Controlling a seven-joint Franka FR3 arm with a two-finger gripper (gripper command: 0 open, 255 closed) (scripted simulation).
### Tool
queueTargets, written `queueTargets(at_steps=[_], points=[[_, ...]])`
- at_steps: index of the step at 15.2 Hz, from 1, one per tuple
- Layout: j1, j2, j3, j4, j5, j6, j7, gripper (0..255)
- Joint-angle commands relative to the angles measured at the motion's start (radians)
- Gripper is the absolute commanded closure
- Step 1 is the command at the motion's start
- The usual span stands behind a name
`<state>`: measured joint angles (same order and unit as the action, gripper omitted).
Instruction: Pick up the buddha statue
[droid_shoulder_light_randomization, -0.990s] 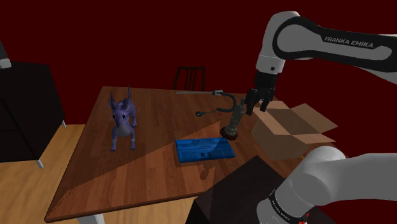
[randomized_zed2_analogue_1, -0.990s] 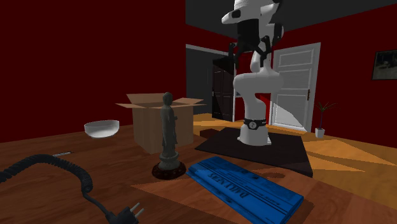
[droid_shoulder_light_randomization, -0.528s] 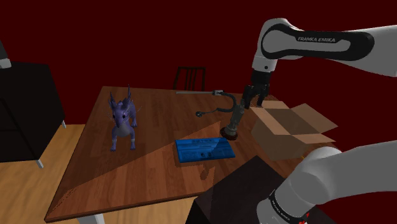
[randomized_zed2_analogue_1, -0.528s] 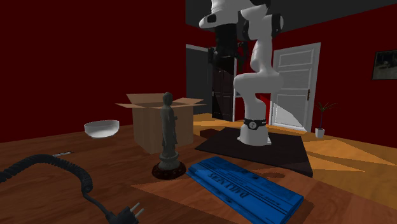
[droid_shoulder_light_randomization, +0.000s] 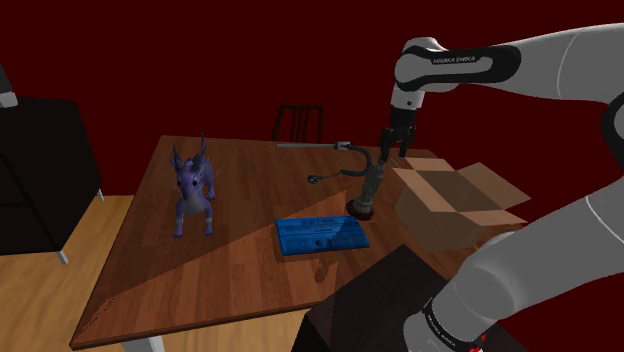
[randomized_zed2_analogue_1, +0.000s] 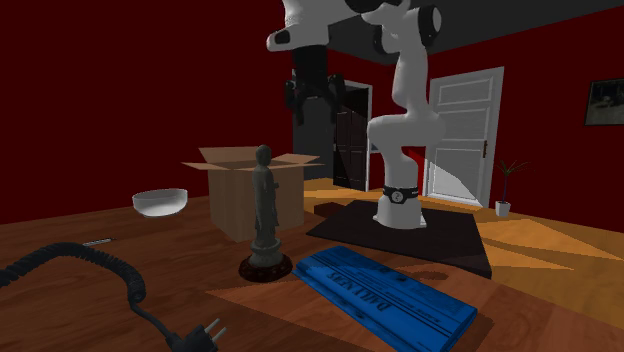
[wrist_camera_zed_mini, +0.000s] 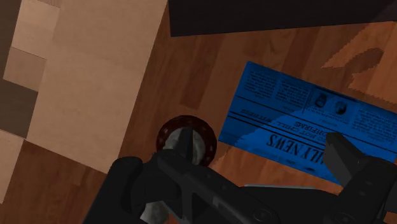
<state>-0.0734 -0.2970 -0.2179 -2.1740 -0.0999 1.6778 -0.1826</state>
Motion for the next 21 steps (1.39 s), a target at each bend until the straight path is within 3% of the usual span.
queueTargets(at_steps=[1,9,18,19,21], points=[[-0.008,0.073,-0.022,0.057,-0.001,0.016,-0.033,0],[-0.053,0.349,-0.09,0.307,0.028,0.038,-0.164,0],[-0.055,0.372,-0.09,0.232,0.033,0.136,-0.162,0],[-0.055,0.373,-0.09,0.234,0.034,0.135,-0.162,255],[-0.055,0.373,-0.09,0.234,0.034,0.134,-0.162,255]])
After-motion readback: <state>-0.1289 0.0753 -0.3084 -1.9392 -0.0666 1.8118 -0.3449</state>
